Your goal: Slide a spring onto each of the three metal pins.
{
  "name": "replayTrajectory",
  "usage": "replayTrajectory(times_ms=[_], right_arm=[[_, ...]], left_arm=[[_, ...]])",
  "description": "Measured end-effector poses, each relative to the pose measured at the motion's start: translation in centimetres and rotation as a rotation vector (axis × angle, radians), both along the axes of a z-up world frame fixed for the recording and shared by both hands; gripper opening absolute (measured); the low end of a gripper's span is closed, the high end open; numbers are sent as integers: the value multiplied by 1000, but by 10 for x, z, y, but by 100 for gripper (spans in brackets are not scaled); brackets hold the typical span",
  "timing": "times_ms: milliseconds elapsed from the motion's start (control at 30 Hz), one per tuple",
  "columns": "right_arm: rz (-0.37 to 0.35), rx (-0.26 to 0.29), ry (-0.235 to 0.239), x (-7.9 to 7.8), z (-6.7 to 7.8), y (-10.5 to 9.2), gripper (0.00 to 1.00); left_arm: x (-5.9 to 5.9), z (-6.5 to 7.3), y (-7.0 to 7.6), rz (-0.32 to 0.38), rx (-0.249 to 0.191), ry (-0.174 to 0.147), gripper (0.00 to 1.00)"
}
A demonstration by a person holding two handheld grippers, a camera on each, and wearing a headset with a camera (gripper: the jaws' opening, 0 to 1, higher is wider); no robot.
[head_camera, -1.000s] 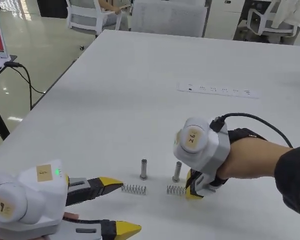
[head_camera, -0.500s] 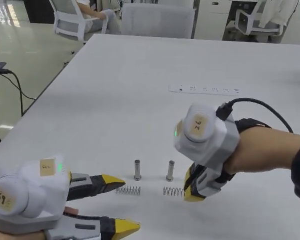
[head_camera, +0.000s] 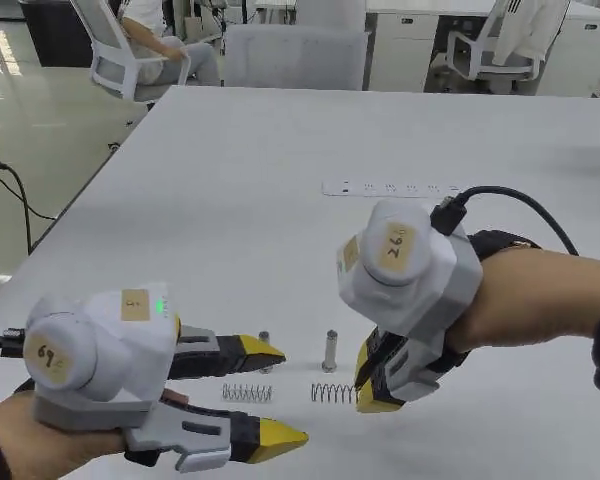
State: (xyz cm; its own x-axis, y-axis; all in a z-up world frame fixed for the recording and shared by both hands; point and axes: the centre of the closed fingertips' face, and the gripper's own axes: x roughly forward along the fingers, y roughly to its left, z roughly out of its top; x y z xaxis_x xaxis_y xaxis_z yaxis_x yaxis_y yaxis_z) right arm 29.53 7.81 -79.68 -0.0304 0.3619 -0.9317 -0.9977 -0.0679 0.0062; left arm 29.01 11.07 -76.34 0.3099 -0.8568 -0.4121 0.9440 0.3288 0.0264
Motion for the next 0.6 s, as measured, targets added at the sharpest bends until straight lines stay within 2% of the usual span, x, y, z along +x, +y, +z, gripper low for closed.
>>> replayTrajectory(times_ms=[133,233,433,600], right_arm=[[8,3,-3,-3,1,1,7],[16,8,-6,-5,2,2,7],[43,15,-15,-9,5,7,7],[68,20,-21,-12,7,11,7]], left_arm=[[2,-3,-5,-10,-2,6,32],[3,-2,-7,2,-33,23,29],[2,-3,-9,8,-59,52,22],[-2,-5,-11,-4,-59,65,15]])
